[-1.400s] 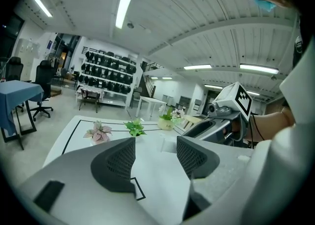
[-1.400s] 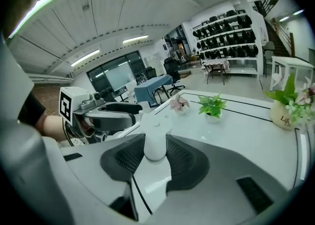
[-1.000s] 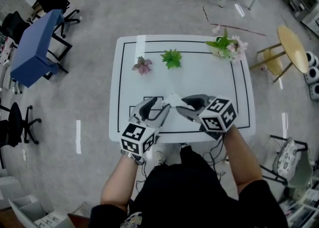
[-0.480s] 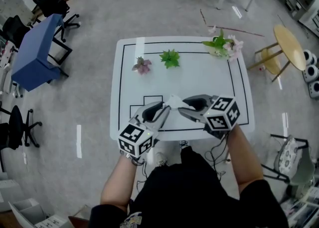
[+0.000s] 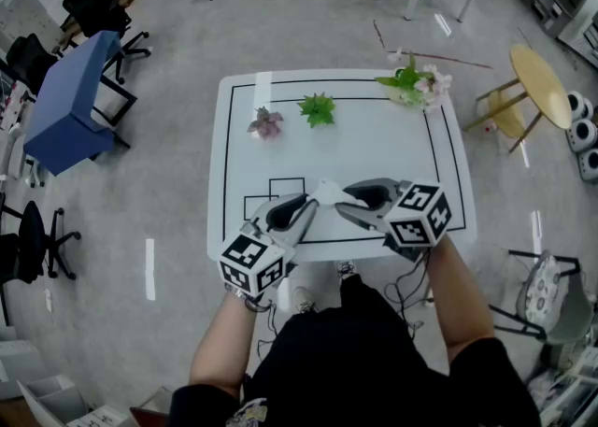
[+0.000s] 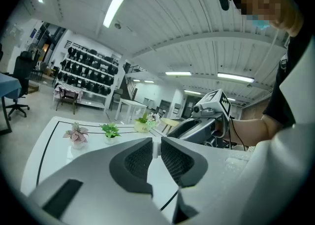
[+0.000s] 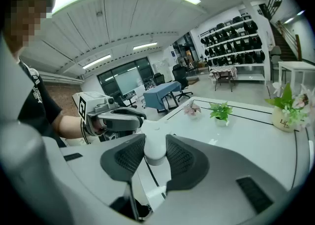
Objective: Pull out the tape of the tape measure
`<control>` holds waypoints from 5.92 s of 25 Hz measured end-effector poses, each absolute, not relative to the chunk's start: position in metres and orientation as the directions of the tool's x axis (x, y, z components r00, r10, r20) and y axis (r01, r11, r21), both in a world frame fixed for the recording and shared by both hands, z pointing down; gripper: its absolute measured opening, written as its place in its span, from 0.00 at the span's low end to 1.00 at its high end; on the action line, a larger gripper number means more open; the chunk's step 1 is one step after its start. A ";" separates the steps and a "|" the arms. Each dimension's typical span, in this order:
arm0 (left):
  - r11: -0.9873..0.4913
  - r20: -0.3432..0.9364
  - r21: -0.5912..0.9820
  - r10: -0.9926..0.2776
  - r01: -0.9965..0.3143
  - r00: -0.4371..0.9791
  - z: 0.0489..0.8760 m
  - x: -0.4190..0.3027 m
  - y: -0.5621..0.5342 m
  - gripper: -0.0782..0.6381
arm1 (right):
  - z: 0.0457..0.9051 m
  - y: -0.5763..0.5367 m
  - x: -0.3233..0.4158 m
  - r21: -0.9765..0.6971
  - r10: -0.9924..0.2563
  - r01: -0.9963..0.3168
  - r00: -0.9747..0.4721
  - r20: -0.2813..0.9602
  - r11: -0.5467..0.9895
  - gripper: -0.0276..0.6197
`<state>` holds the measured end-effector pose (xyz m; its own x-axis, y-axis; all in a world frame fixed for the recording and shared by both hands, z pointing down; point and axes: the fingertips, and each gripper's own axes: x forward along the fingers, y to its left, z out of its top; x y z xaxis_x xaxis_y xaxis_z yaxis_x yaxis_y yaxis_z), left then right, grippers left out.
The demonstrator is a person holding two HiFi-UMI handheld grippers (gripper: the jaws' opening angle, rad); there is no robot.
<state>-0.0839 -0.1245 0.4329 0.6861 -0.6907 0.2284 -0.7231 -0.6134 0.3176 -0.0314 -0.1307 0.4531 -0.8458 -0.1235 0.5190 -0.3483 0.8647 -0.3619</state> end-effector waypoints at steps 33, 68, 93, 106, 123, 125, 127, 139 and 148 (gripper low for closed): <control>-0.509 0.295 0.273 -0.764 -0.817 0.574 0.425 -0.096 -0.147 0.15 | 0.443 -0.151 -0.012 -0.176 -0.402 -0.588 -0.712 0.576 0.789 0.25; -0.334 0.342 0.296 -0.837 -0.895 0.426 0.421 -0.166 -0.184 0.15 | 0.444 -0.193 0.080 -0.109 -0.606 -0.806 -0.519 0.603 0.581 0.25; -0.303 0.386 0.286 -0.832 -0.909 0.399 0.443 -0.163 -0.200 0.15 | 0.456 -0.201 0.113 -0.088 -0.638 -0.848 -0.458 0.619 0.522 0.25; -0.289 0.435 0.277 -0.812 -0.916 0.388 0.472 -0.152 -0.225 0.15 | 0.484 -0.222 0.124 -0.104 -0.611 -0.848 -0.455 0.648 0.520 0.25; -0.221 0.549 0.257 -0.768 -0.941 0.330 0.543 -0.159 -0.248 0.15 | 0.551 -0.256 0.114 -0.126 -0.530 -0.825 -0.463 0.710 0.551 0.25; -0.209 0.565 0.260 -0.759 -0.943 0.324 0.553 -0.160 -0.251 0.15 | 0.560 -0.259 0.114 -0.131 -0.519 -0.822 -0.464 0.718 0.554 0.25; -0.199 0.579 0.262 -0.750 -0.944 0.319 0.561 -0.161 -0.253 0.15 | 0.568 -0.260 0.113 -0.132 -0.512 -0.822 -0.462 0.724 0.555 0.25; -0.149 0.658 0.260 -0.696 -0.954 0.288 0.614 -0.168 -0.255 0.15 | 0.616 -0.264 0.104 -0.092 -0.480 -0.807 -0.434 0.762 0.584 0.25; -0.139 0.685 0.235 -0.678 -0.962 0.265 0.635 -0.173 -0.254 0.15 | 0.631 -0.267 0.098 -0.023 -0.498 -0.782 -0.418 0.760 0.622 0.25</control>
